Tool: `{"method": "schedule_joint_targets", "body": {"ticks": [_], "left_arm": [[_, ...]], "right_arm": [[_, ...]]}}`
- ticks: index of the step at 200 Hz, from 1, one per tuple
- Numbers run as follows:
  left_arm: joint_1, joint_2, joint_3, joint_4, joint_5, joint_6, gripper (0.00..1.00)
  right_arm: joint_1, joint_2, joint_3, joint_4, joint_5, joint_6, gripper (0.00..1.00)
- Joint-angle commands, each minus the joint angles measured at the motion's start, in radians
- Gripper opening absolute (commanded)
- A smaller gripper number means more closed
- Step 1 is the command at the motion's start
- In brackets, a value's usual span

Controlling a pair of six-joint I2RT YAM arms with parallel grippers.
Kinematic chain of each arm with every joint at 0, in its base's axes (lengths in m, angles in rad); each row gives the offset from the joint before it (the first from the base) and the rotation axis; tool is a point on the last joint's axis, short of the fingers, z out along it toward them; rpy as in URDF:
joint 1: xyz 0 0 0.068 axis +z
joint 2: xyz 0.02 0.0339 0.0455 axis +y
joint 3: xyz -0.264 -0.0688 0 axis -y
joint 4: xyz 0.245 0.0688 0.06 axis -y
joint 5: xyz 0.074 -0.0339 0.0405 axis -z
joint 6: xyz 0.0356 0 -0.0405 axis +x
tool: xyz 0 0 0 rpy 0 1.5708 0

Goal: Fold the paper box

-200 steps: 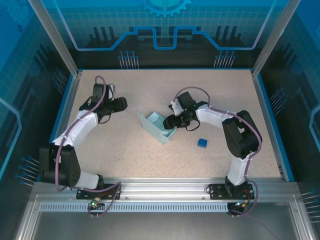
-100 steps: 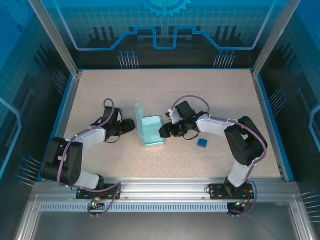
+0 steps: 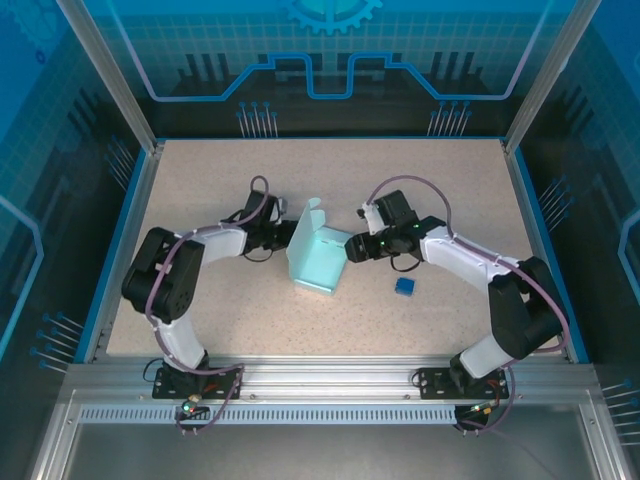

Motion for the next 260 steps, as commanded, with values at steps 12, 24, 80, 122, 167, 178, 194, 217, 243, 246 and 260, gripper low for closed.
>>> {"method": "schedule_joint_targets", "body": {"ticks": [12, 24, 80, 122, 167, 178, 194, 217, 243, 246, 260], "left_arm": [[-0.02, 0.108, 0.185, -0.083, 0.089, 0.049, 0.45], [-0.018, 0.125, 0.233, -0.108, 0.08, 0.062, 0.45], [0.032, 0.062, 0.275, -0.182, -0.023, 0.114, 0.52], [0.059, -0.089, 0.147, -0.153, -0.074, 0.116, 0.54], [0.059, -0.213, 0.043, -0.138, -0.079, 0.114, 0.54], [0.059, -0.234, 0.031, -0.138, -0.08, 0.113, 0.54], [0.059, -0.258, 0.024, -0.147, -0.083, 0.12, 0.54], [0.06, -0.279, 0.021, -0.163, -0.085, 0.13, 0.55], [0.059, -0.292, 0.008, -0.161, -0.086, 0.133, 0.54], [0.06, -0.294, 0.008, -0.162, -0.087, 0.132, 0.55], [0.06, -0.295, 0.004, -0.16, -0.085, 0.135, 0.55]], "right_arm": [[-0.086, 0.056, 0.095, -0.008, -0.048, -0.216, 0.62], [-0.112, 0.095, 0.131, -0.035, -0.071, -0.267, 0.62], [-0.195, 0.347, 0.367, -0.215, -0.295, -0.296, 0.6], [-0.198, 0.515, 0.503, -0.305, -0.454, -0.302, 0.6], [-0.175, 0.613, 0.568, -0.36, -0.529, -0.345, 0.54], [-0.167, 0.63, 0.581, -0.371, -0.551, -0.359, 0.54], [-0.157, 0.645, 0.588, -0.381, -0.561, -0.368, 0.54], [-0.151, 0.647, 0.583, -0.381, -0.564, -0.373, 0.51], [-0.142, 0.642, 0.573, -0.384, -0.54, -0.381, 0.46], [-0.141, 0.64, 0.571, -0.386, -0.536, -0.382, 0.46], [-0.134, 0.634, 0.562, -0.383, -0.518, -0.388, 0.45]]}}
